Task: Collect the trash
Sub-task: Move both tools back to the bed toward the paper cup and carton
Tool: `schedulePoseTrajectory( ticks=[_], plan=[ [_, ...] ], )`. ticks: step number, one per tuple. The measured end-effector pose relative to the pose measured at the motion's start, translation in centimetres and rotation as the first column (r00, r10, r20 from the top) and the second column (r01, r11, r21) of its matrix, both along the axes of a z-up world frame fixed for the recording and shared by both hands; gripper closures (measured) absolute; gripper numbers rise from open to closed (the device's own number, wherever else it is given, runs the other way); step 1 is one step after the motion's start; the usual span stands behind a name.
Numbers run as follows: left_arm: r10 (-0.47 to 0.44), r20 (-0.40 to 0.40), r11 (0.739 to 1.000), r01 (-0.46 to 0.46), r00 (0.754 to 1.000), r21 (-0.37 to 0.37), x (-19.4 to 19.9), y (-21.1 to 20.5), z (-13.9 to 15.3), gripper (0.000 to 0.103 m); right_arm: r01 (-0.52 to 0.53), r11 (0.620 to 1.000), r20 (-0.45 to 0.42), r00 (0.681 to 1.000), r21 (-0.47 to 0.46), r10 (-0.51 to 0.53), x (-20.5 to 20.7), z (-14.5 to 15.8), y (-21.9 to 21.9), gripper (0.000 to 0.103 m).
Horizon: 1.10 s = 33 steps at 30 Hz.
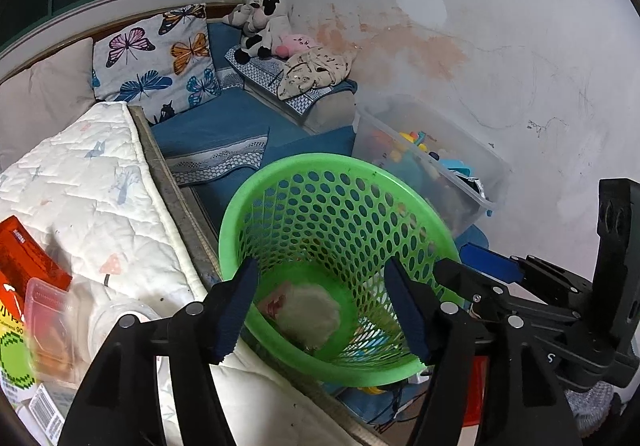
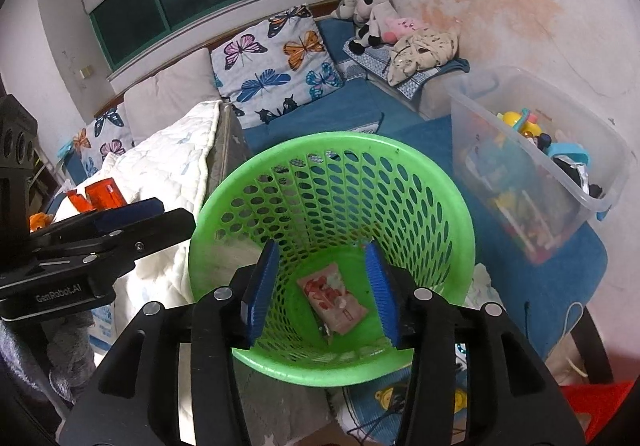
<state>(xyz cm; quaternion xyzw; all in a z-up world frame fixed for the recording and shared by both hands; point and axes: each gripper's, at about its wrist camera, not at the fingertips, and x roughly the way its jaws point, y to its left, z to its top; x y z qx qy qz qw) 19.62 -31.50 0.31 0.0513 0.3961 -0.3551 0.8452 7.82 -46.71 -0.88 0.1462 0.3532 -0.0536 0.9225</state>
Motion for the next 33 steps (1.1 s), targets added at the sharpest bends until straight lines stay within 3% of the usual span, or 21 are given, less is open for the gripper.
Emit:
schedulePoseTrajectory(
  ticks=[9, 17, 24, 33],
  plan=[
    [0.078, 0.061, 0.997, -0.079, 0.995, 0.013, -1.6, 4.0, 1.3, 0.040, -0.038, 0.999, 0.018, 0.999, -0.002, 0.038, -0.8, 0.6, 1.8, 0.046],
    [0.211, 0.085, 0.977, -0.211, 0.974, -0.008, -2.9, 11.0, 2.6, 0.040, -0.119, 0.993, 0.026, 0.993, 0.003, 0.119, -1.0, 0.9, 5.5, 0.040],
    [0.368, 0.071, 0.930, -0.368, 0.927, -0.016, -3.3, 18.1, 2.6, 0.040, -0.210, 0.978, 0.022, 0.977, -0.001, 0.210, -0.6, 1.3, 9.4, 0.039],
    [0.518, -0.034, 0.855, -0.518, 0.855, -0.014, -4.8, 25.6, 0.3, 0.040, -0.315, 0.949, 0.017, 0.949, -0.010, 0.315, 0.7, 1.2, 14.5, 0.039]
  ],
)
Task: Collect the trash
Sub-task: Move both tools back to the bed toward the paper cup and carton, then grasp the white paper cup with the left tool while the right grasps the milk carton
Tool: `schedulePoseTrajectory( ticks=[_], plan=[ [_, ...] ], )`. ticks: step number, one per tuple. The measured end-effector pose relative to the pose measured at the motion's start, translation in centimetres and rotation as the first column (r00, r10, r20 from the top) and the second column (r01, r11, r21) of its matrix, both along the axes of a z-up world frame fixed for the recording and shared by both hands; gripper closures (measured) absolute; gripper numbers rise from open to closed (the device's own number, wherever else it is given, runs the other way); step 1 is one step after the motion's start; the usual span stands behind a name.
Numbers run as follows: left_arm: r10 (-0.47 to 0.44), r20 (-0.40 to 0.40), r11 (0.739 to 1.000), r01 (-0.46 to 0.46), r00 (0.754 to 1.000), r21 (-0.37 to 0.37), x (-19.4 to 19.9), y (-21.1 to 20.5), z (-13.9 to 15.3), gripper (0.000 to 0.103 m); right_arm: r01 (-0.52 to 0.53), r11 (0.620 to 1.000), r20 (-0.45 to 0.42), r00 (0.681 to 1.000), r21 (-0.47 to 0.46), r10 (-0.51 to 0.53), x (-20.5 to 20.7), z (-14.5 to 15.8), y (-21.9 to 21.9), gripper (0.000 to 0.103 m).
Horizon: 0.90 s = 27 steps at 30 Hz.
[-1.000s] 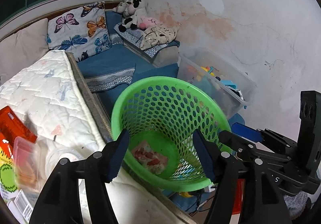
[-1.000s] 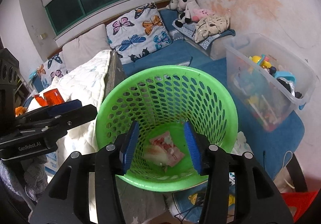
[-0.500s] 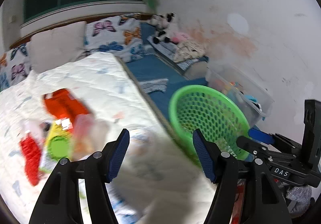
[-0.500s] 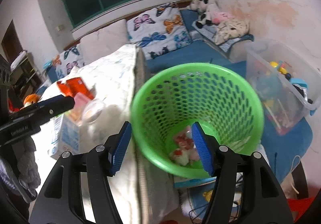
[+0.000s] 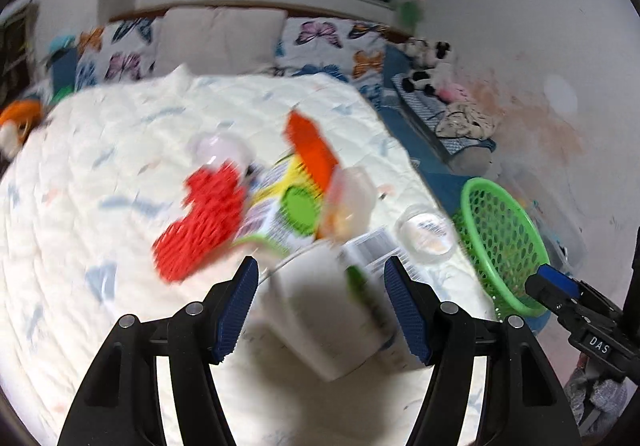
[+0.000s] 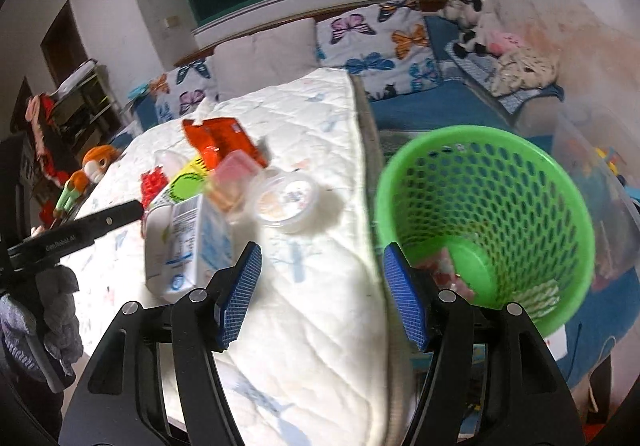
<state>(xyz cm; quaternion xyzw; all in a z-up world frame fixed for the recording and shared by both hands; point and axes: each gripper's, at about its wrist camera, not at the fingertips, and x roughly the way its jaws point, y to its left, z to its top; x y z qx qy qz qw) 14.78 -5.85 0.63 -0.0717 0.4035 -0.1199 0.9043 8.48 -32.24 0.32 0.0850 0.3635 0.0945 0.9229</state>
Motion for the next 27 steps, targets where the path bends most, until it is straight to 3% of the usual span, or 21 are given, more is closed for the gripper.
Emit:
schedulePoseTrajectory(
  ticks=[13, 27],
  plan=[
    [0.017, -0.152, 0.993, -0.035, 0.988, -0.116, 0.9, 0.9, -4.0, 0.040, -0.079, 0.997, -0.013, 0.997, -0.007, 0.079, 0.7, -0.3, 3.4, 0.039],
    [0.005, -0.200, 0.978, -0.047, 0.980, -0.205, 1.9, 0.5, -5.3, 0.036, -0.120, 0.993, -0.034, 0.992, -0.016, 0.119, 1.3, -0.9, 5.3, 0.039]
  ],
)
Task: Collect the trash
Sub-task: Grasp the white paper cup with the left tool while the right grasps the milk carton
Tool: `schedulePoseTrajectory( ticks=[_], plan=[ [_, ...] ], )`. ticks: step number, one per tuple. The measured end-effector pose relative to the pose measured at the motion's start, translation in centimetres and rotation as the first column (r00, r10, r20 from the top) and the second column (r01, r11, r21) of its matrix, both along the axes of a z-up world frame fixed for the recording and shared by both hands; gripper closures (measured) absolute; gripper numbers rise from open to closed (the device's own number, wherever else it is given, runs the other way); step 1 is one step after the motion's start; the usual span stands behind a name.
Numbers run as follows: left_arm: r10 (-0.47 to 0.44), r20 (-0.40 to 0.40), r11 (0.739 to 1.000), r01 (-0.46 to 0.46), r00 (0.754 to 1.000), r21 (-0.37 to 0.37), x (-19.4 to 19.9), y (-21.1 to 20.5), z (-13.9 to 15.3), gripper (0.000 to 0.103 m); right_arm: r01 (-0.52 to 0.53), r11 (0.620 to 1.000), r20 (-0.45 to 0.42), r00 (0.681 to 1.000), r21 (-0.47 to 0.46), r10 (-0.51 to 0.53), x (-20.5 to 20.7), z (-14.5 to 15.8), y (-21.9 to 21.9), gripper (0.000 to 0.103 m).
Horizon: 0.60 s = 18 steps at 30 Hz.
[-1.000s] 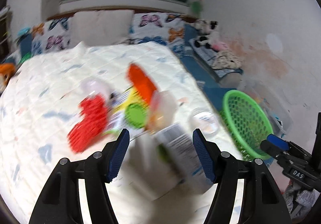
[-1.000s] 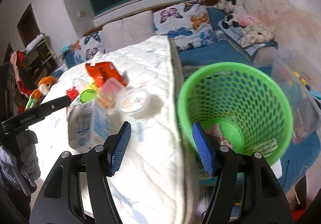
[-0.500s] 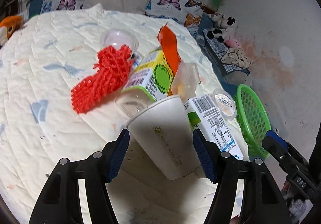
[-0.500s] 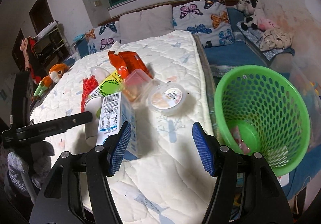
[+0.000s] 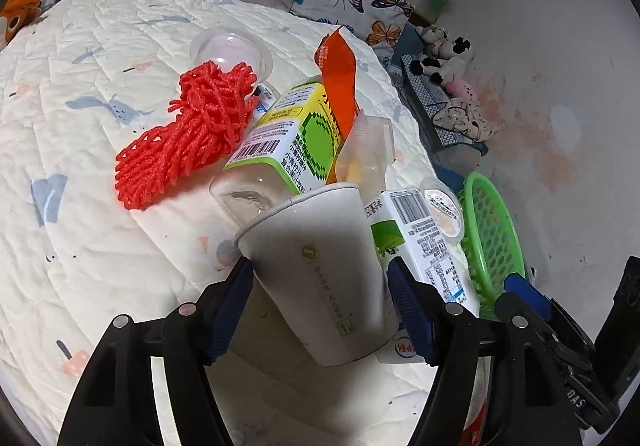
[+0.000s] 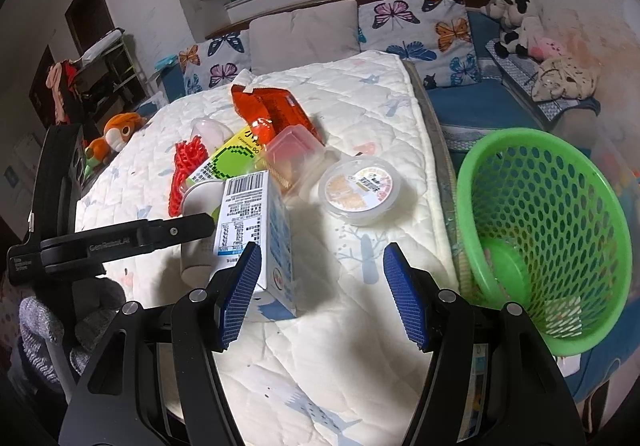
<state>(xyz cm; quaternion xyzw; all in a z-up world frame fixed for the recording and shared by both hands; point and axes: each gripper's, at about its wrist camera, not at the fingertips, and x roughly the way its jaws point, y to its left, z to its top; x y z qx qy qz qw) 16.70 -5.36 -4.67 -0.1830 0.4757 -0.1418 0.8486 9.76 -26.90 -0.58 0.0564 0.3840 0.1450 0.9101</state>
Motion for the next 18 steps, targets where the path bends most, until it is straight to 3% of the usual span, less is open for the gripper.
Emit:
schedulePoseTrajectory(
  ticks=[4, 11, 18],
  plan=[
    [-0.001, -0.014, 0.999, 0.000, 1.000, -0.046, 0.3, 0.5, -0.6, 0.035, -0.011, 1.000, -0.006, 1.000, -0.007, 0.011, 0.2, -0.1, 0.4, 0.039],
    [-0.024, 0.026, 0.999, 0.026, 0.999, -0.042, -0.5, 1.0, 0.2, 0.045, -0.041, 0.999, -0.023, 0.999, -0.010, 0.041, 1.0, -0.4, 1.6, 0.039],
    [-0.029, 0.067, 0.999, 0.030, 0.997, -0.020, -1.5, 2.5, 1.3, 0.048, -0.092, 0.996, -0.051, 0.995, -0.019, 0.091, 2.5, -1.0, 4.1, 0.039]
  ],
)
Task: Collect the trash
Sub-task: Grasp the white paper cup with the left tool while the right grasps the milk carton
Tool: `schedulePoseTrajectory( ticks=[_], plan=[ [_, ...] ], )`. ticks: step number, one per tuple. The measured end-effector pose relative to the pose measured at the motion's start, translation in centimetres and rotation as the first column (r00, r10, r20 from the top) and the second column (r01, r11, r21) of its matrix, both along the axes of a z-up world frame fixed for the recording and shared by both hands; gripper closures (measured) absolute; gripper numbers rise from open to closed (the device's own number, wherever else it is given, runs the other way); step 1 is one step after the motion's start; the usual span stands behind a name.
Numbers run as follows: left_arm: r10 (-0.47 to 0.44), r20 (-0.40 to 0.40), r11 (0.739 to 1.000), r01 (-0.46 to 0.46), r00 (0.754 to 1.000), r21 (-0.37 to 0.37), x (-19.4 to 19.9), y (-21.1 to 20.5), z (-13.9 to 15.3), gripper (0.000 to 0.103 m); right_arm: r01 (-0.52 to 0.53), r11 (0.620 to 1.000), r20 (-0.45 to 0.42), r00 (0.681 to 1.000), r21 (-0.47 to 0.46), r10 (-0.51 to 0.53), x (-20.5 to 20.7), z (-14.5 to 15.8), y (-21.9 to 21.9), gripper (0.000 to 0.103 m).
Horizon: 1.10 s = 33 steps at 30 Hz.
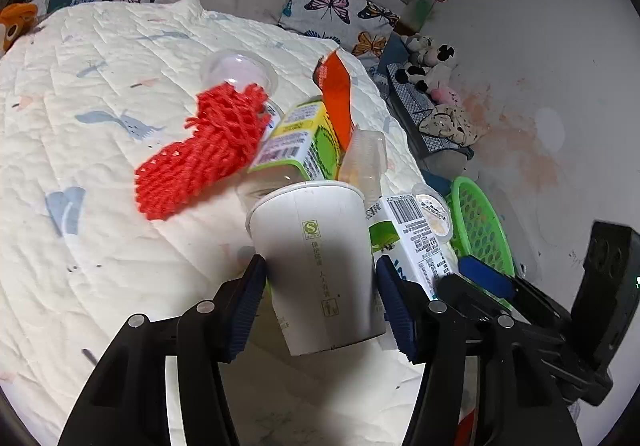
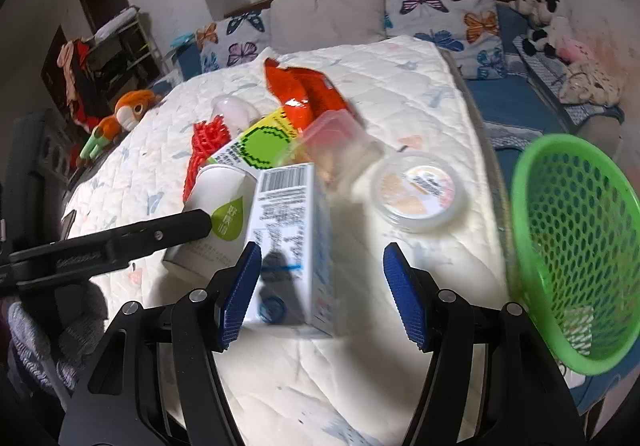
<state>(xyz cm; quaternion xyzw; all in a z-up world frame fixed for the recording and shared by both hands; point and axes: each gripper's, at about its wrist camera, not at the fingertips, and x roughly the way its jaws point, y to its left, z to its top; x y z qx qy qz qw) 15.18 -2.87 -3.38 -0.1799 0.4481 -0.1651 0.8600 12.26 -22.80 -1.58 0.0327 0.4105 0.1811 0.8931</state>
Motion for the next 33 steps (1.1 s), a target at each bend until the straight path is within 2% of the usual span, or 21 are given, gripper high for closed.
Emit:
schedulePoseTrajectory(
  ticks=[14, 19, 22, 26, 30, 33],
  plan=[
    [-0.001, 0.021, 0.998, 0.000, 1.000, 0.055, -1.4, 2.4, 0.1, 0.049, -0.071, 0.995, -0.026, 0.997, -0.068, 0.069, 2.5, -0.4, 4.9, 0.041],
    [-0.005, 0.012, 0.998, 0.004, 1.000, 0.064, -1.6, 3.1, -0.2, 0.051, -0.058, 0.994, -0.041, 0.998, -0.096, 0.054, 3.2, -1.1, 5.2, 0.041],
    [-0.014, 0.012, 0.997, 0.013, 1.000, 0.072, -1.5, 3.1, -0.3, 0.051, -0.046, 0.994, -0.051, 0.998, -0.104, 0.040, 3.5, -1.4, 4.9, 0.047],
    [-0.022, 0.010, 0.996, 0.022, 1.000, 0.086, -1.4, 2.8, -0.4, 0.050, -0.037, 0.994, -0.060, 0.998, -0.103, 0.031, 3.8, -1.7, 4.6, 0.047],
    [-0.025, -0.003, 0.995, 0.025, 1.000, 0.097, -1.0, 2.6, -0.4, 0.047, -0.024, 0.995, -0.076, 0.997, -0.094, 0.017, 4.5, -1.9, 4.3, 0.047],
    [-0.026, -0.019, 0.993, 0.028, 0.999, 0.114, -0.4, 2.3, -0.6, 0.040, -0.027, 0.996, -0.087, 0.996, -0.090, 0.019, 4.7, -2.1, 4.0, 0.054]
  ],
)
